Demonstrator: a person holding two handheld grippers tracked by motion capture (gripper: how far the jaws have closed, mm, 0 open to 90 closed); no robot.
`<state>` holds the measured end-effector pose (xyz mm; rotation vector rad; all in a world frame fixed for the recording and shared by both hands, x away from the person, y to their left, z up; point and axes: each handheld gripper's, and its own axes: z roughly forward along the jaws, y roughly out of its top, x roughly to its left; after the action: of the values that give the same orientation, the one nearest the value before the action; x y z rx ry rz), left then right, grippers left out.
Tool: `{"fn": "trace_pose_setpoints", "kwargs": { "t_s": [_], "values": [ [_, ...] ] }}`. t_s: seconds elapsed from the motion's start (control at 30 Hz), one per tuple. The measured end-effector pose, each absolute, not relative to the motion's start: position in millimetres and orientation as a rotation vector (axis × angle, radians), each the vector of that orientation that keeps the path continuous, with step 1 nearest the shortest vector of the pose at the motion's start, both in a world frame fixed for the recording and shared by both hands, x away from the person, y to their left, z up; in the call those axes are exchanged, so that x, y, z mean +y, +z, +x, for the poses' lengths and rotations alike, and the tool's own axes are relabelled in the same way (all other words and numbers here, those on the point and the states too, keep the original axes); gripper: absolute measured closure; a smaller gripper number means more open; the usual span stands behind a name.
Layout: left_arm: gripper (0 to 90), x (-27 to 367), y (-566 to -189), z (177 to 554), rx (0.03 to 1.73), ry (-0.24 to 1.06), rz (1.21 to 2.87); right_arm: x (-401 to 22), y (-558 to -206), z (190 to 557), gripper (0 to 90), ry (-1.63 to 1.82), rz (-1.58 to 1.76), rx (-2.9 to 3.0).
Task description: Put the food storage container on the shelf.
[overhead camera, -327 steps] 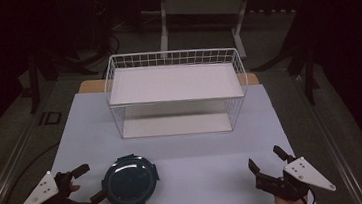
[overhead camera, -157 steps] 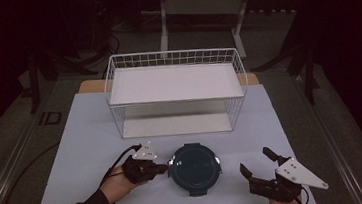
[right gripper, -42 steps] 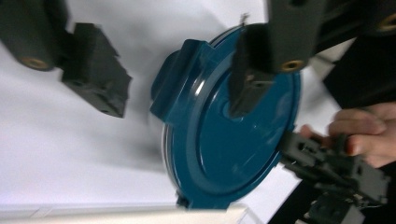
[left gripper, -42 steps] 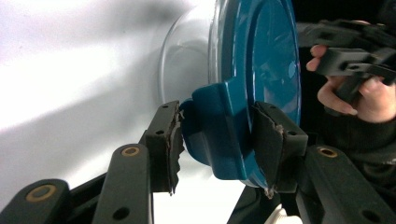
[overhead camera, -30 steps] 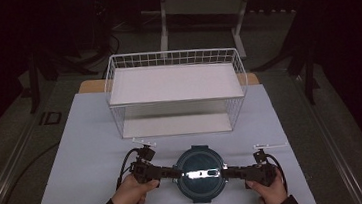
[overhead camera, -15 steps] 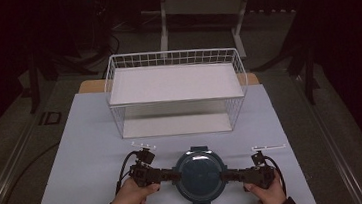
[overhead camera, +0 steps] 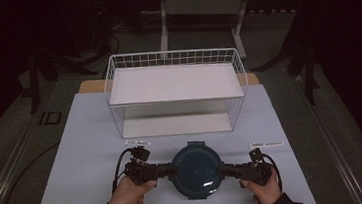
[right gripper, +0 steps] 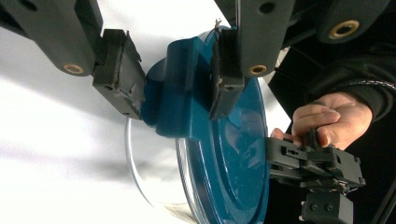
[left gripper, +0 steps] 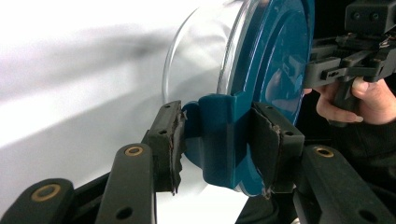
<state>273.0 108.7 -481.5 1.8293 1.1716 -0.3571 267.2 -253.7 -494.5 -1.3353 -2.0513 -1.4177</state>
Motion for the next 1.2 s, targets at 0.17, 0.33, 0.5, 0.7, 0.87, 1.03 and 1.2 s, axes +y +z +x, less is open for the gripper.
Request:
{"fn": "trace_pose_setpoints", "kwargs": {
  "t_s": [0.17, 0.33, 0.5, 0.7, 0.87, 1.03, 1.2],
  "values": [
    [55.5, 114, -473, 279, 1.148, -0.294, 1.804, -246, -479, 280, 56.3, -1.465, -1.309, -2.106],
    [55.6, 120, -466, 287, 1.125, -0.246, 1.793, -240, -469, 293, 56.3, -1.494, -1.281, -2.154],
    [55.6, 126, -462, 297, 1.121, -0.218, 1.764, -235, -463, 304, 56.2, -1.522, -1.275, -2.172],
    [55.6, 131, -460, 309, 1.111, -0.18, 1.757, -228, -457, 321, 56.1, -1.546, -1.249, -2.205],
    [55.5, 134, -466, 322, 1.13, -0.152, 1.765, -223, -465, 340, 56.1, -1.542, -1.233, -2.218],
    [55.4, 136, -470, 334, 1.133, -0.128, 1.773, -220, -473, 352, 56.1, -1.543, -1.24, -2.211],
    [55.3, 136, -480, 352, 1.146, -0.129, 1.764, -217, -482, 371, 56.0, -1.54, -1.257, -2.213]
  ]
}}
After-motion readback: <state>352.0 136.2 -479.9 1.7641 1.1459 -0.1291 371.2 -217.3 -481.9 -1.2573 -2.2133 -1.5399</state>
